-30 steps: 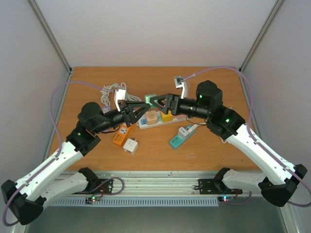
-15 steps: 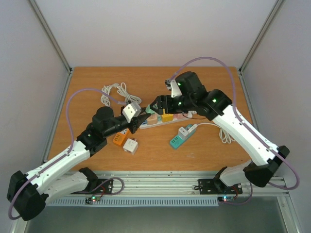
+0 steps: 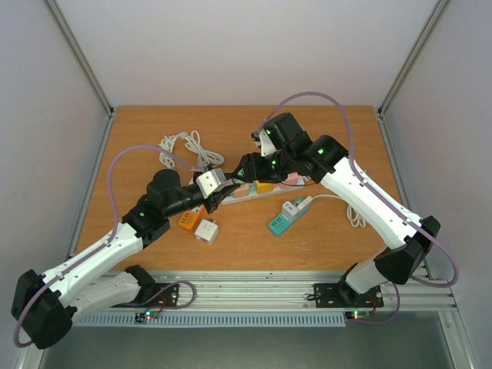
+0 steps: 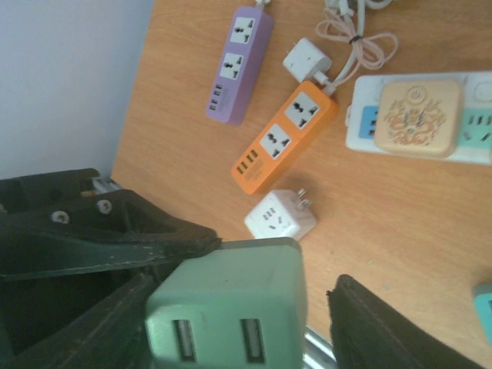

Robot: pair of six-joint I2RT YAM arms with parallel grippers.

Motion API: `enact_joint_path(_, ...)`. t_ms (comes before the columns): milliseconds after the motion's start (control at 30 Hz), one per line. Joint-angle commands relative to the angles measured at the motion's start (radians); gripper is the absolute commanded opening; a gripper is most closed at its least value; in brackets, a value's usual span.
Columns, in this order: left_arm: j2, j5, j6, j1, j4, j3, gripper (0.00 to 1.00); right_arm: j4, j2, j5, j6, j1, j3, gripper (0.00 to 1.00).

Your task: Insert the plug

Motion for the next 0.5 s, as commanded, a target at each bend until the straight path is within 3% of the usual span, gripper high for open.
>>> enact_joint_path(0, -0.007, 0.004, 0.030, -0.002, 0.091, -0.005, 0.00, -0.011, -0.011, -0.076, 0.018, 0.006, 0.003, 0.56)
enact_joint_path(167, -0.019, -0.009, -0.007, -0.002, 0.070, 0.016, 0.03, 0.012, -0.018, -0.118, 0.006, 0.006, -0.014, 0.31)
enact_joint_path(233, -0.029, -0.032, -0.037, -0.002, 0.086, 0.017, 0.20, 0.011, -0.026, -0.079, -0.007, -0.001, -0.017, 0.27)
enact_joint_path(400, -0.081, -0.155, -0.227, -0.002, 0.156, 0.009, 0.79, 0.018, -0.055, -0.001, -0.085, -0.061, -0.020, 0.24)
enact_joint_path(467, -0.108, -0.224, -0.325, -0.002, 0.158, 0.011, 0.98, 0.008, -0.065, 0.051, -0.139, -0.094, -0.021, 0.24)
